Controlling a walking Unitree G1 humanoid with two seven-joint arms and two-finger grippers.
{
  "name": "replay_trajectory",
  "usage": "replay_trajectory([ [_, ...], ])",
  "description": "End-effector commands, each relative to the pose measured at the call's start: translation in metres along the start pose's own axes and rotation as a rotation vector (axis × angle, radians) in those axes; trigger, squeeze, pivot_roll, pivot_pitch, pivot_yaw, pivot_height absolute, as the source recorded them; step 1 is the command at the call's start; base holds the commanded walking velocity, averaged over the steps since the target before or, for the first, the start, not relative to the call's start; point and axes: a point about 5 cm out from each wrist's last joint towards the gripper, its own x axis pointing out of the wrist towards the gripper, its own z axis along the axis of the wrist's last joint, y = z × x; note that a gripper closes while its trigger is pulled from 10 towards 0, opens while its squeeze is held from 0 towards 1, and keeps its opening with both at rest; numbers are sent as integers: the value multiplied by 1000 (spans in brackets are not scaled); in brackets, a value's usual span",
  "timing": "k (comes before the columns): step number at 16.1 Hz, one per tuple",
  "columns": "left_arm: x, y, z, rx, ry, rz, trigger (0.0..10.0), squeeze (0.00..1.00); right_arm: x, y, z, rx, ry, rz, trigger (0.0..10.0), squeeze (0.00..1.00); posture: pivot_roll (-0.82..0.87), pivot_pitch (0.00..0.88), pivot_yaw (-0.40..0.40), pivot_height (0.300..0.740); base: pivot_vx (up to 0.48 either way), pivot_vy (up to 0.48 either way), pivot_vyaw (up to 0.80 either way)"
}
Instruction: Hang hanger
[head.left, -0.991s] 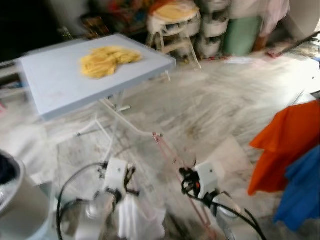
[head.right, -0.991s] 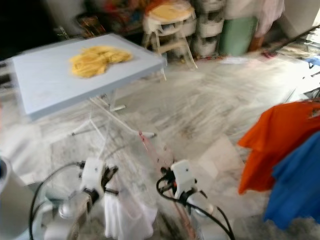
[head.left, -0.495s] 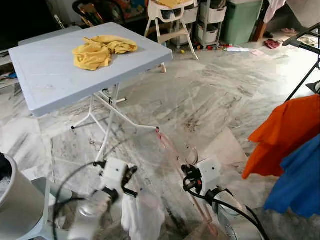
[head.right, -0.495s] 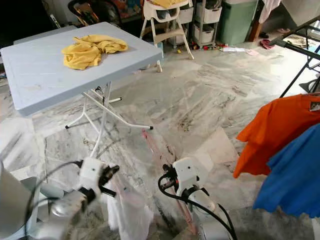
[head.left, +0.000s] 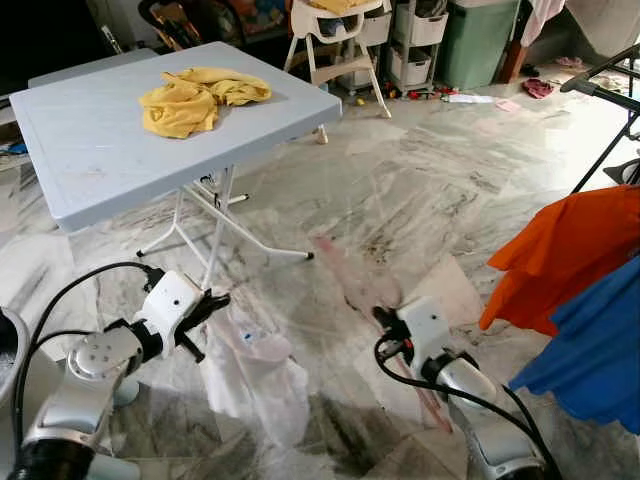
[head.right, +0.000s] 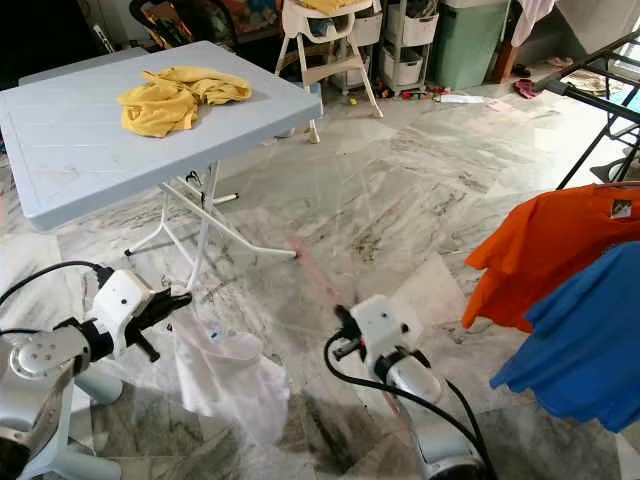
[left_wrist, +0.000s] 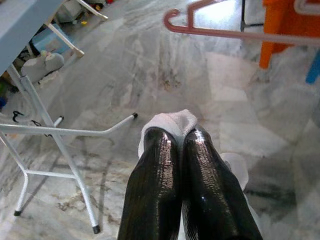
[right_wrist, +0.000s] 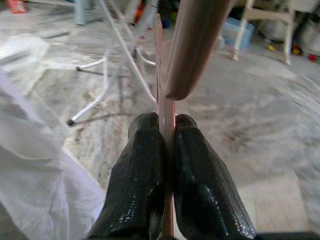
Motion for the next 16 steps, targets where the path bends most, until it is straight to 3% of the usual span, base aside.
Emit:
replay_trajectory([
  [1,-1,8,6,58,-4,-5,10000,0,1,-1,8,-10,-29,43,10000,0,-43,51,45,740,0,0,0],
  [3,6,21,19,153,-4,-14,10000,0,-7,-10,20,18,-56,194,10000,0,-48,63,54,740,0,0,0],
  [6,15,28,31,250,-24,-28,10000,0,-26,-9,16,-80,18,421,10000,0,-61,68,61,740,0,0,0],
  [7,16,30,31,270,-17,-29,10000,0,-30,-9,16,-72,38,465,10000,0,-63,67,62,740,0,0,0],
  [11,17,32,29,289,-14,-20,10000,0,-43,-2,16,-51,102,614,10000,0,-58,71,61,740,0,0,0],
  [13,16,32,22,320,29,-24,10000,0,-46,-2,15,-47,116,631,10000,0,-58,73,63,740,0,0,0],
  [16,17,34,23,312,17,-3,10000,0,-52,4,16,-2,134,678,10000,0,-57,74,64,740,0,0,0],
])
